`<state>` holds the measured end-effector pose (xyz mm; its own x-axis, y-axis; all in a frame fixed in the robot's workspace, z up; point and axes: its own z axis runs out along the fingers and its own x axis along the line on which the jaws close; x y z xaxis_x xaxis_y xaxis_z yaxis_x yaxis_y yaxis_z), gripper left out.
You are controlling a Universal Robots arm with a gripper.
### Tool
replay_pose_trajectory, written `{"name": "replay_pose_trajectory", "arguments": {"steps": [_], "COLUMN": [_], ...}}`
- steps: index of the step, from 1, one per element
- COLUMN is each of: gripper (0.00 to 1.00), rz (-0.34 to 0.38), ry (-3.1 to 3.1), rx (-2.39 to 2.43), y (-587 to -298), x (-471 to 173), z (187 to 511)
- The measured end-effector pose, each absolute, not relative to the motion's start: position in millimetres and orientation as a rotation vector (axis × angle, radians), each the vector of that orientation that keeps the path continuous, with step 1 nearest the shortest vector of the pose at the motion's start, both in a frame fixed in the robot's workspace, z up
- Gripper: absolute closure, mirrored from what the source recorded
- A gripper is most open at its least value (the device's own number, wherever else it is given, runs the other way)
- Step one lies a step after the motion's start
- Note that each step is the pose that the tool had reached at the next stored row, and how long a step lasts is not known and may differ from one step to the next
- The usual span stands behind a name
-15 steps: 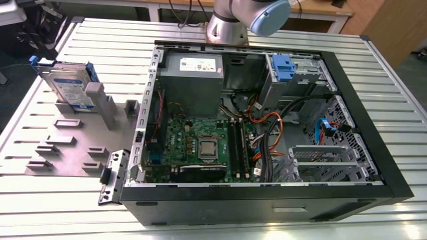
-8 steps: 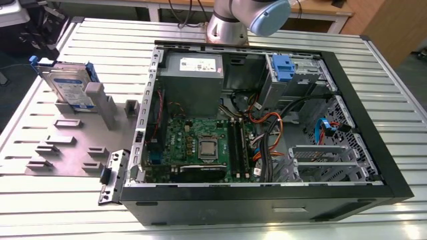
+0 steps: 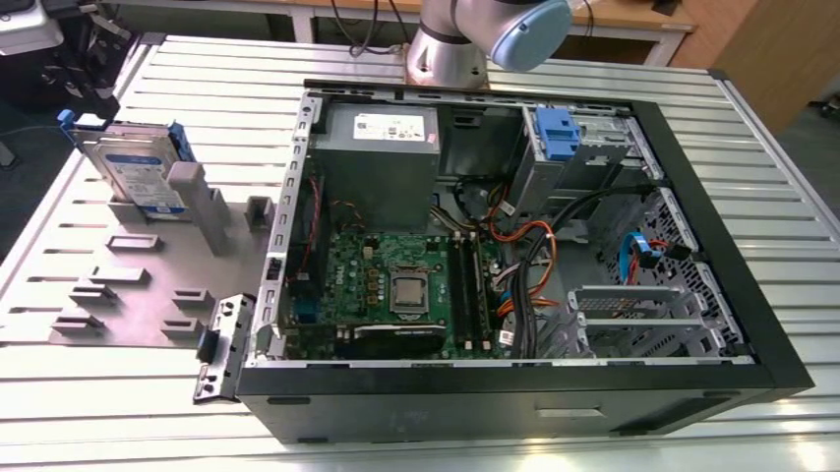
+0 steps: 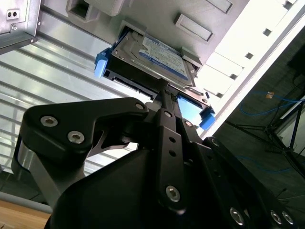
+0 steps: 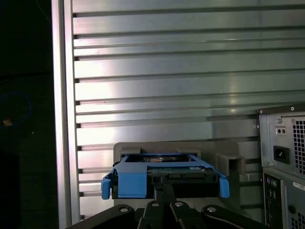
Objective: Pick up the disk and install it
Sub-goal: 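Pick up the disk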
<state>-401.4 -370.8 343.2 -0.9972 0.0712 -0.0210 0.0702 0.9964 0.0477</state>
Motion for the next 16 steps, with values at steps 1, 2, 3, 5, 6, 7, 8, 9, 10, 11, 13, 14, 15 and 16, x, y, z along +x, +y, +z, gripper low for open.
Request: {"name": "replay_pose_trajectory", "arguments": {"steps": [1, 2, 3, 5, 6, 7, 8, 9, 10, 11, 13, 14, 15, 16], "gripper": [0.89, 0.89, 0.89, 0.89, 0.89, 0.89, 0.89, 0.89, 0.89, 0.89, 0.89, 0.89, 0.89, 0.89], "rz": [0.073, 0.073, 0.073, 0.073, 0.073, 0.073, 0.073, 0.073, 0.073, 0.073, 0.074, 0.074, 0.074, 0.074], "ry": [3.116, 3.116, 3.116, 3.116, 3.116, 3.116, 3.116, 3.116, 3.116, 3.117, 3.118, 3.118, 3.119, 3.119], "rx": [0.110, 0.110, 0.110, 0.110, 0.110, 0.110, 0.110, 0.109, 0.105, 0.099, 0.075, 0.057, 0.036, 0.012], "y": [-370.8, -370.8, -370.8, -370.8, -370.8, -370.8, -370.8, -370.8, -370.8, -370.8, -370.8, -370.8, -370.8, -370.8], "x": [-401.4, -401.4, -401.4, -401.4, -401.4, -401.4, -401.4, -401.4, -401.4, -401.4, -401.4, -401.4, -401.4, -401.4], "z": [343.2, 343.2, 343.2, 343.1, 343.1, 343.1, 343.1, 343.1, 343.1, 343.1, 343.1, 343.1, 343.1, 343.0]}}
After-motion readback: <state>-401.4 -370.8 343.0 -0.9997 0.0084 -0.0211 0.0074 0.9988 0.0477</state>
